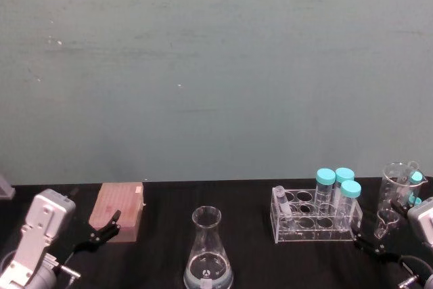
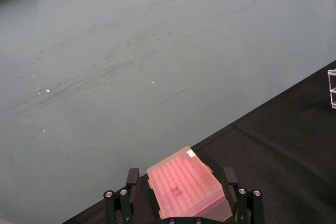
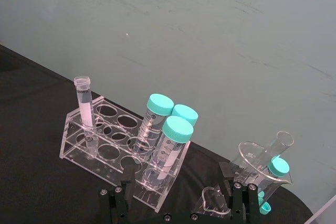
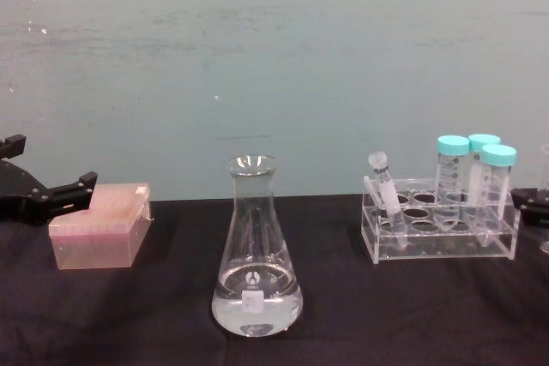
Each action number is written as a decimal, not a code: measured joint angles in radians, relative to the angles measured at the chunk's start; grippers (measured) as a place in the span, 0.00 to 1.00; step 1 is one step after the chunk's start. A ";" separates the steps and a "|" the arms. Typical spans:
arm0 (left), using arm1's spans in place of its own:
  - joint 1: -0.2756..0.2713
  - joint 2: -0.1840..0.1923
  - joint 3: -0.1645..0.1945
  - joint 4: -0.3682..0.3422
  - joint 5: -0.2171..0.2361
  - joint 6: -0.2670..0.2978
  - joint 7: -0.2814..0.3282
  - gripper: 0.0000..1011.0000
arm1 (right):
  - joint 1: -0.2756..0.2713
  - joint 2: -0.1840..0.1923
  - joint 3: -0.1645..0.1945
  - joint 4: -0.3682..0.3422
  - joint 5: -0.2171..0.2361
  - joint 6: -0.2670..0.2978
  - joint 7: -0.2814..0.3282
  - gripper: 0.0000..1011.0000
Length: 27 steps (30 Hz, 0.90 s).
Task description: Pour the liquid from the test tube into the beaker using one hand.
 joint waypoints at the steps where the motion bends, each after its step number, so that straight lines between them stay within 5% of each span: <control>1: 0.000 0.000 0.000 0.000 0.000 0.000 0.000 0.99 | 0.000 0.000 0.000 0.000 0.000 0.000 0.000 0.99; 27: 0.000 0.000 0.000 0.000 0.000 0.000 0.000 0.99 | 0.000 0.000 0.000 0.000 0.000 0.000 0.000 0.99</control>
